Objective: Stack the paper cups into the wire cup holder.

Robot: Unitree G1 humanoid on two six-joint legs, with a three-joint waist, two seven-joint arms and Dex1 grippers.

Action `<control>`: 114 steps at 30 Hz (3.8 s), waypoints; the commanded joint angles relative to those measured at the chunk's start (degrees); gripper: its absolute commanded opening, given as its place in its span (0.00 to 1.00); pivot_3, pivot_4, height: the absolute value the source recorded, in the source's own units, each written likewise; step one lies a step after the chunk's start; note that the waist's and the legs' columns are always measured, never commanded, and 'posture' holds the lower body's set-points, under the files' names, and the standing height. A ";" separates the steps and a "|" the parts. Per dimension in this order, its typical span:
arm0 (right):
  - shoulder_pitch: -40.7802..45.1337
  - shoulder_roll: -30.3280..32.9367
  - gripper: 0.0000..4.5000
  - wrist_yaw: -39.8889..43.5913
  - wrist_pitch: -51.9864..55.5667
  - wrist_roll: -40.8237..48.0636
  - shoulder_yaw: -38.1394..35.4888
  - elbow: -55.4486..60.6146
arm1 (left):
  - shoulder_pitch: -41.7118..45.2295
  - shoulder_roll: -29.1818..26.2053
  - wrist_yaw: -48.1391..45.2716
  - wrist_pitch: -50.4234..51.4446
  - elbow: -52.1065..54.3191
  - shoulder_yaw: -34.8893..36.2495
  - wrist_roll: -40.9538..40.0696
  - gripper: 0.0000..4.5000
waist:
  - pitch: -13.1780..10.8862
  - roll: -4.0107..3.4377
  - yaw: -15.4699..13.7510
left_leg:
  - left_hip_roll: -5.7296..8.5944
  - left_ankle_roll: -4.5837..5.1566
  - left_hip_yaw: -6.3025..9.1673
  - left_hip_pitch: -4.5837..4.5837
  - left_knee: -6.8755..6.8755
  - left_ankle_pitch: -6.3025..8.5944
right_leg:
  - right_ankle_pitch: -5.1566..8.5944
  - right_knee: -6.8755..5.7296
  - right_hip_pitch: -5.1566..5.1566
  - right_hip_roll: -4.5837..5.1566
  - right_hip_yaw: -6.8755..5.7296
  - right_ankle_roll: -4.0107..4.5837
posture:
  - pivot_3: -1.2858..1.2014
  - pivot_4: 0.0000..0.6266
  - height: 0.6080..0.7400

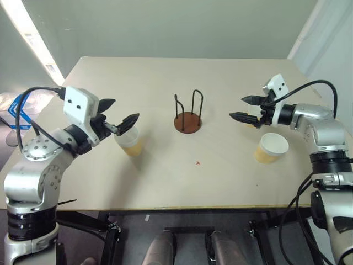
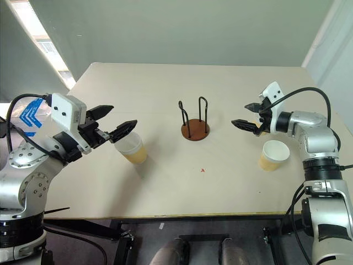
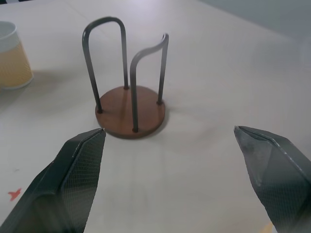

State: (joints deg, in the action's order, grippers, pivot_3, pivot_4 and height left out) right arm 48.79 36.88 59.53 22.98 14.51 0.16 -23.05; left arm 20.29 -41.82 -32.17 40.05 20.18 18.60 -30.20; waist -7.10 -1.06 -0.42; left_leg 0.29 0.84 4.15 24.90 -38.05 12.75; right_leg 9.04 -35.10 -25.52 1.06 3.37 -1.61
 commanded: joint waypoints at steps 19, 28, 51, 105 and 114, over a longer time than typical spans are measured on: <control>-0.46 3.23 1.00 0.10 0.40 1.01 -2.18 3.93 | 3.25 0.54 -0.90 -2.59 -1.75 -1.33 0.15 0.99 | 0.00 0.00 -0.05 | 0.00 -0.01 0.01 0.00 -0.01 -0.01 | 0.00 -0.02 0.00 0.00 0.00 0.00 | 0.52 0.24 1.00; -3.01 5.07 1.00 -0.79 6.23 2.81 -3.02 10.67 | 8.11 -0.29 -5.83 -3.68 -7.53 -4.51 0.14 0.99 | 0.00 0.00 -0.02 | 0.00 -0.02 0.00 0.00 -0.01 -0.01 | 0.00 -0.01 0.01 0.00 0.00 0.00 | 0.52 0.24 1.00; 7.42 -9.19 1.00 -1.87 2.22 -3.90 7.54 -6.68 | 11.93 -4.40 -15.49 -6.63 -13.12 -6.11 1.10 0.99 | 0.00 0.01 0.08 | 0.00 -0.02 0.09 0.09 0.02 -0.02 | 0.01 -0.07 -0.18 -0.03 -0.04 0.05 | 0.52 0.24 1.00; -11.20 3.69 0.00 5.27 20.58 2.93 7.43 35.72 | 13.14 -11.93 -42.43 2.93 -5.69 -16.86 -12.15 1.00 | -0.01 0.05 0.55 | -0.17 -0.48 0.17 0.07 0.04 0.00 | 0.23 -0.40 -0.31 -0.19 -0.10 0.37 | 0.52 0.24 1.00; -13.19 1.79 0.00 2.86 19.68 2.61 10.39 36.08 | 14.20 -11.81 -43.79 2.30 -6.34 -18.60 -10.96 1.00 | 0.00 0.07 0.56 | -0.16 -0.37 0.15 0.02 0.01 -0.40 | 0.12 -0.45 -0.26 -0.21 -0.01 0.49 | 0.52 0.24 1.00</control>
State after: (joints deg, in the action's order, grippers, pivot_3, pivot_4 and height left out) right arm 35.75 38.78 62.62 43.86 17.05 9.82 12.52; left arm 33.32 -53.29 -75.48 42.90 13.59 -0.67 -41.23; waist -7.10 -0.99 0.14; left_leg 0.12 0.46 4.30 24.92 -38.03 12.35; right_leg 9.15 -35.56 -25.78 0.86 3.35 -1.12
